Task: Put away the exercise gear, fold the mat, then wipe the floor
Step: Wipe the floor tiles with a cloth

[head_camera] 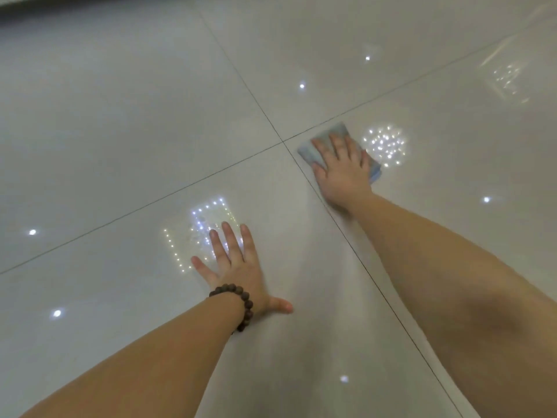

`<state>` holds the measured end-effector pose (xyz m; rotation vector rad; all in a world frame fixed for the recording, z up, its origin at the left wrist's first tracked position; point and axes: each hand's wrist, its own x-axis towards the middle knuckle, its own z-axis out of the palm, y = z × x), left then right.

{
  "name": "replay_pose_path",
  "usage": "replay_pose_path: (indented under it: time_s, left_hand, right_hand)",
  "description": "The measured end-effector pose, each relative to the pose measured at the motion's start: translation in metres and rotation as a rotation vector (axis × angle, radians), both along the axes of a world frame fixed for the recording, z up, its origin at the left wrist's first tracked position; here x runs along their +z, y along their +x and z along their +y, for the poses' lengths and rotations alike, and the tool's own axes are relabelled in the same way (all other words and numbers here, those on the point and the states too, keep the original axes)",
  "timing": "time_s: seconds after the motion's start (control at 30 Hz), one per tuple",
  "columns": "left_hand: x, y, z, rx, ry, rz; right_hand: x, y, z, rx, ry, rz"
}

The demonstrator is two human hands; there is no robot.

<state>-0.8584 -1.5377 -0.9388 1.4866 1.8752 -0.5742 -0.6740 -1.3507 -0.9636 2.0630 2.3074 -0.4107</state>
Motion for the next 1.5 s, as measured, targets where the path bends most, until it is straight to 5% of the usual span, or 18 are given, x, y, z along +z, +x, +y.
replay_pose_path:
  time_s: [0.17, 0.27, 0.4, 0.5, 0.8, 0.9, 1.03, 1.2, 1.37, 1.5]
  left_hand:
    - [-0.006, 0.001, -0.002, 0.001, 0.016, 0.004]
    - [-0.004, 0.001, -0.002, 0.001, 0.025, -0.002]
    - [0.003, 0.002, -0.001, 0.008, 0.005, -0.016]
    - [0.006, 0.001, -0.001, 0.005, -0.003, -0.011]
    - [0.011, -0.025, -0.018, 0.003, 0.258, -0.163]
    - [0.019, -0.064, -0.032, 0.08, 0.36, -0.042]
    - [0.015, -0.112, -0.039, 0.079, 0.188, 0.045]
    - [0.001, -0.121, -0.039, -0.023, 0.097, 0.031]
    - [-0.004, -0.121, -0.035, 0.006, 0.076, 0.026]
    - [-0.006, -0.12, -0.036, 0.026, 0.089, 0.005]
  right_hand:
    - [-0.001, -0.044, 0.032, -0.009, -0.037, 0.024]
    - [-0.004, -0.033, -0.087, 0.185, 0.064, 0.031]
    - [0.004, 0.013, -0.294, 0.168, 0.022, -0.001]
    - [0.008, 0.027, -0.363, 0.157, -0.028, 0.02]
    - [0.0, -0.029, -0.186, 0.062, -0.038, -0.016]
    - [0.0, -0.04, -0.226, 0.095, -0.009, -0.007]
    - [-0.004, -0.039, -0.339, 0.294, 0.061, 0.004]
    - [-0.005, -0.043, -0.295, 0.358, 0.061, -0.007]
    - [-0.003, -0.074, -0.144, 0.159, 0.034, -0.024]
    - [0.004, -0.123, -0.054, -0.319, 0.01, 0.043]
